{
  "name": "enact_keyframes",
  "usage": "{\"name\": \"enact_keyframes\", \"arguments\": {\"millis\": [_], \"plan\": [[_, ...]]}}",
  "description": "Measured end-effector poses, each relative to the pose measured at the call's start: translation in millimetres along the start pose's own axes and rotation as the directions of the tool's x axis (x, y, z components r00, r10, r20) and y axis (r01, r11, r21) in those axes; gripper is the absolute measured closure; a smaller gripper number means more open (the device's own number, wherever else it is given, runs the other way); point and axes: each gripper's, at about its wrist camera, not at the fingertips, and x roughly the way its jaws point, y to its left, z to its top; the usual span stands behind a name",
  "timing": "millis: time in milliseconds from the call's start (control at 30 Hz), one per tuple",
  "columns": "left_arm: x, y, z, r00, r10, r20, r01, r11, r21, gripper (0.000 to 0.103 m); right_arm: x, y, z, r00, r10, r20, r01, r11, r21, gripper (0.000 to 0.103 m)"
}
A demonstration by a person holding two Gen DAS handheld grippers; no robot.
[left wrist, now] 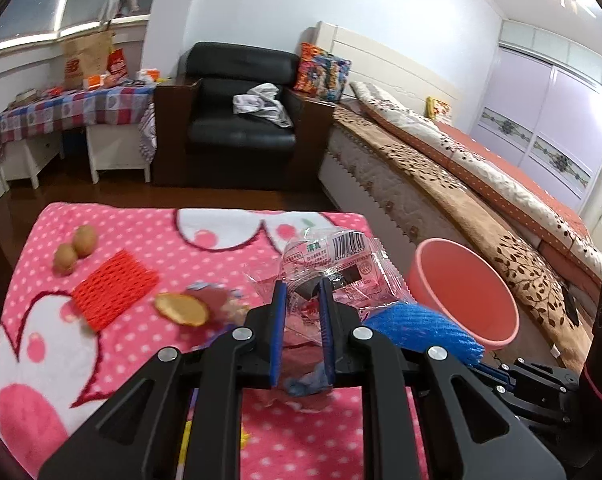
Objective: Collect trash
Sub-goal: 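Carry the blue net and clear wrapper with both tools toward the pink bucket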
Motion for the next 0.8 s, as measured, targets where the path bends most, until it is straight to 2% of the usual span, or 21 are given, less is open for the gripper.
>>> {"name": "enact_keyframes", "arguments": {"millis": [433,800], "plan": [[29.9,-49.8,7.0,0.998,-0.057,-0.039,0.060,0.995,0.082,0.088,-23.4,-69.6,3.5,0.984,-0.176,0.033,0.171,0.977,0.128,0.098],[48.8,-85.0,7.3,0.992,-0.110,-0.066,0.119,0.982,0.146,0.088,-41.8,-102.9,3.4,0.963,-0.263,0.050,0.250,0.949,0.191,0.098]]}}
